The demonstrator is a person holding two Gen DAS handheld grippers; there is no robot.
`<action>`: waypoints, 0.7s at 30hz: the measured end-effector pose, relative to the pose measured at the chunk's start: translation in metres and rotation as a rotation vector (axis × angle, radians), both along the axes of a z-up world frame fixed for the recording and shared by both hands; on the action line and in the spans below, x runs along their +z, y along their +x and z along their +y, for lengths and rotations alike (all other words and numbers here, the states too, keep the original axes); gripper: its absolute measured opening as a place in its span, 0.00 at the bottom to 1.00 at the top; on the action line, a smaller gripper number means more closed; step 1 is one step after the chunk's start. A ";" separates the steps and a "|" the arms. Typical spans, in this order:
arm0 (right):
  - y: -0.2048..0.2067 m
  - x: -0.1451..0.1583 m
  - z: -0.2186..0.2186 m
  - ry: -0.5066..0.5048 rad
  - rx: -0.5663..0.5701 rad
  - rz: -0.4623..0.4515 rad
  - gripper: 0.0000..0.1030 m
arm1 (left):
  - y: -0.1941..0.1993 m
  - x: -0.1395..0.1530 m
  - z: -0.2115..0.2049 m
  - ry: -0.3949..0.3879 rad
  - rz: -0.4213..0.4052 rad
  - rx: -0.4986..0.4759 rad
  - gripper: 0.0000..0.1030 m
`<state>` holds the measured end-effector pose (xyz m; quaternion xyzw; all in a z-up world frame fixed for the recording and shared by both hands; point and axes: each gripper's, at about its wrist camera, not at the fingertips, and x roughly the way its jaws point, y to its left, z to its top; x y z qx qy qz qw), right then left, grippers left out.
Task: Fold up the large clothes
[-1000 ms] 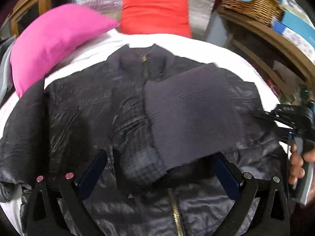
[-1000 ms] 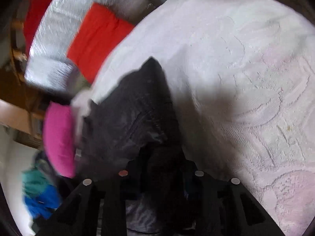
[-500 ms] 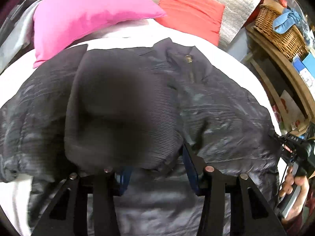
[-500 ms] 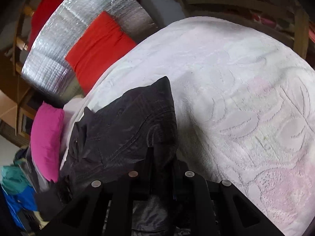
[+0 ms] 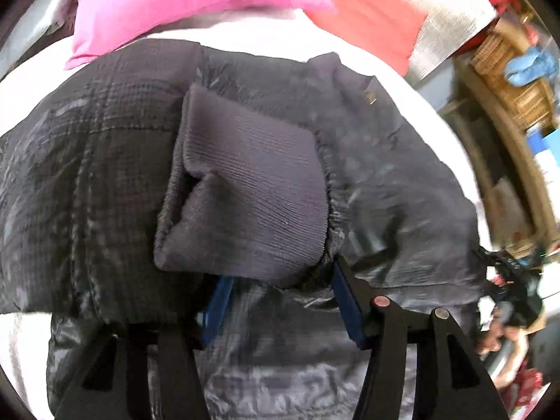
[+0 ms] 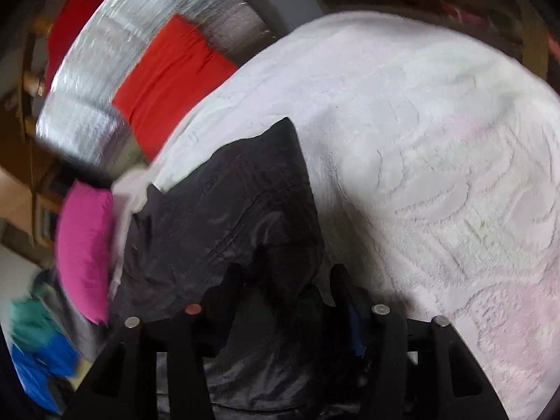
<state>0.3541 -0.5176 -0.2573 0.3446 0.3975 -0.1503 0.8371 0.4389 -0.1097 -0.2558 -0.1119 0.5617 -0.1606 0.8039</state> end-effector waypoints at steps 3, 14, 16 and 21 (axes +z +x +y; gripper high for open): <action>-0.007 0.019 0.006 -0.046 -0.014 -0.057 0.18 | -0.003 0.000 -0.013 0.094 -0.018 -0.016 0.56; -0.013 0.027 -0.003 -0.051 -0.045 0.012 0.57 | -0.045 0.042 -0.061 0.457 -0.295 -0.117 0.57; -0.025 0.045 0.000 -0.142 -0.102 -0.026 0.68 | -0.053 0.053 -0.059 0.480 -0.349 -0.121 0.58; -0.036 0.082 0.030 -0.304 -0.049 -0.138 0.68 | -0.068 0.080 -0.056 0.497 -0.466 -0.092 0.61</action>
